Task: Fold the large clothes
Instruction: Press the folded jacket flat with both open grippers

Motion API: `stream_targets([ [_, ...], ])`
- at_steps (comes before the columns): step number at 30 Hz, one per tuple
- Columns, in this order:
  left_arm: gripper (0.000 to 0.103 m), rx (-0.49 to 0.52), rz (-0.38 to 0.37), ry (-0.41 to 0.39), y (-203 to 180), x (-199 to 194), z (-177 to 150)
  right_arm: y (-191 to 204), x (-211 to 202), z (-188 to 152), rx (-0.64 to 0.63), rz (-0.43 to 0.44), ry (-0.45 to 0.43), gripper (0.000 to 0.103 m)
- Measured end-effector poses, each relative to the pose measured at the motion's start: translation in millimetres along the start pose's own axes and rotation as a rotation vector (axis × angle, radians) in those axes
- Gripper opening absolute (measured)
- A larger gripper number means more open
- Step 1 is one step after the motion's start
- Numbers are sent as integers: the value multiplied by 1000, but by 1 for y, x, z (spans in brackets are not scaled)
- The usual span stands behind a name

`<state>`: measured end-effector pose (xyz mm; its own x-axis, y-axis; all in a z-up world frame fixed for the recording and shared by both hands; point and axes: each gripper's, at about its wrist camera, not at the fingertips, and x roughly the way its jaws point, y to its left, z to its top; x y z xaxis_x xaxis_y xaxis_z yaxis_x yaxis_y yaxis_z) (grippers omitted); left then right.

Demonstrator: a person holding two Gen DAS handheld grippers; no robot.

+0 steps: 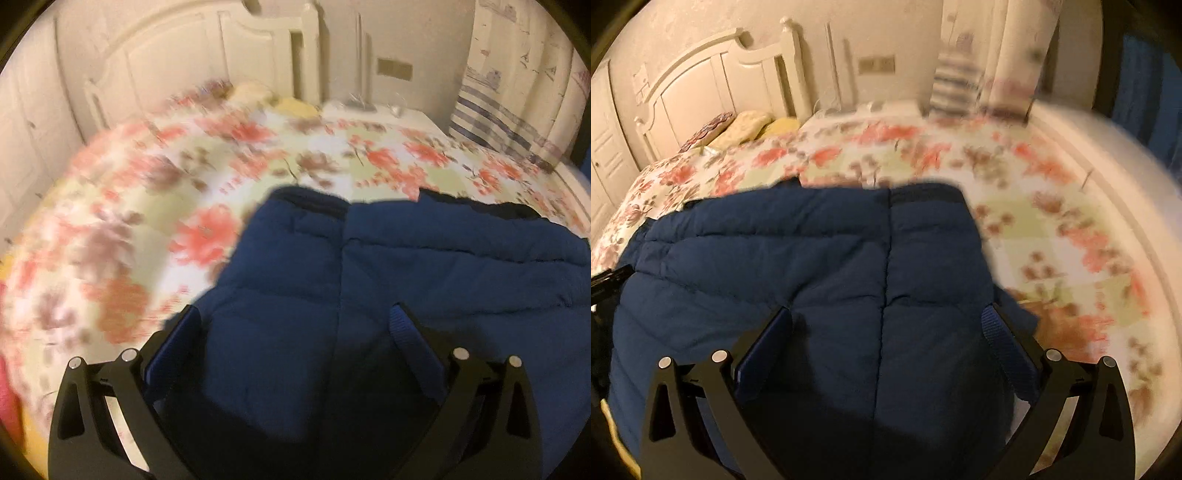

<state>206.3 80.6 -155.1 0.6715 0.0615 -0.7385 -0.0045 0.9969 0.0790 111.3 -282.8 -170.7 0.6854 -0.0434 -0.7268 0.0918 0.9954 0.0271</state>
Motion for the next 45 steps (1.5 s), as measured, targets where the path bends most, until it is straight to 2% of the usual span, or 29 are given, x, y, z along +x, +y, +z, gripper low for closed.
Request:
stream_targets([
  [3, 101, 64, -71, -53, -26, -30, -13, 43, -29, -3, -127, 80, -54, 98],
  [5, 101, 142, -74, -99, -51, -45, -25, 73, -37, -11, -240, 105, -65, 98],
  [6, 101, 178, -68, -106, -61, -46, -30, 95, -35, -20, -328, 115, -52, 98],
  [8, 101, 258, 2, -136, -82, -39, -45, 119, -26, -34, -427, 50, -54, 98],
  [9, 101, 259, 1, -149, -84, -36, -47, 121, -24, -36, -432, 45, -66, 98],
  [11, 101, 209, -78, -106, -73, -27, -43, 108, -17, -32, -361, 116, -34, 98],
  [13, 101, 185, -125, -87, -66, -23, -40, 94, -13, -28, -290, 173, -4, 98],
  [17, 101, 204, -102, -99, -68, -21, -43, 87, -26, -26, -288, 108, -28, 98],
  [19, 101, 200, -110, -95, -67, -20, -43, 65, -29, -22, -236, 65, -38, 98],
  [22, 101, 199, -112, -98, -68, -20, -44, 14, -24, -26, -93, 2, -2, 98],
  [23, 101, 198, -112, -98, -68, -20, -44, 4, -22, -29, -57, 13, 4, 98],
  [24, 101, 198, -114, -99, -68, -20, -44, -10, -19, -33, -4, 67, 9, 98],
  [26, 101, 198, -114, -99, -68, -21, -44, -16, -14, -37, 24, 110, 14, 98],
  [29, 101, 199, -113, -97, -68, -20, -44, -6, -17, -35, -14, 52, 9, 98],
  [32, 101, 197, -87, -83, -66, -27, -46, 13, -36, -40, -65, -17, -44, 98],
  [33, 101, 173, -89, -70, -63, -37, -49, 21, -49, -43, -76, 13, -74, 98],
  [35, 101, 143, -196, -79, -59, -59, -57, 41, -68, -49, -131, 84, -124, 98],
  [36, 101, 164, -207, -106, -62, -71, -63, 57, -77, -54, -187, 104, -144, 98],
  [38, 101, 250, -146, -142, -75, -79, -75, 86, -79, -62, -292, 122, -136, 98],
  [40, 101, 276, -136, -100, -80, -64, -82, 109, -64, -71, -377, 119, -86, 98],
  [42, 101, 217, -209, -84, -67, -53, -86, 108, -50, -77, -362, 137, -74, 99],
  [44, 101, 237, -200, -91, -60, -57, -88, 96, -51, -75, -345, 171, -62, 98],
  [45, 101, 233, -184, -98, -55, -60, -90, 88, -55, -75, -341, 160, -65, 98],
])
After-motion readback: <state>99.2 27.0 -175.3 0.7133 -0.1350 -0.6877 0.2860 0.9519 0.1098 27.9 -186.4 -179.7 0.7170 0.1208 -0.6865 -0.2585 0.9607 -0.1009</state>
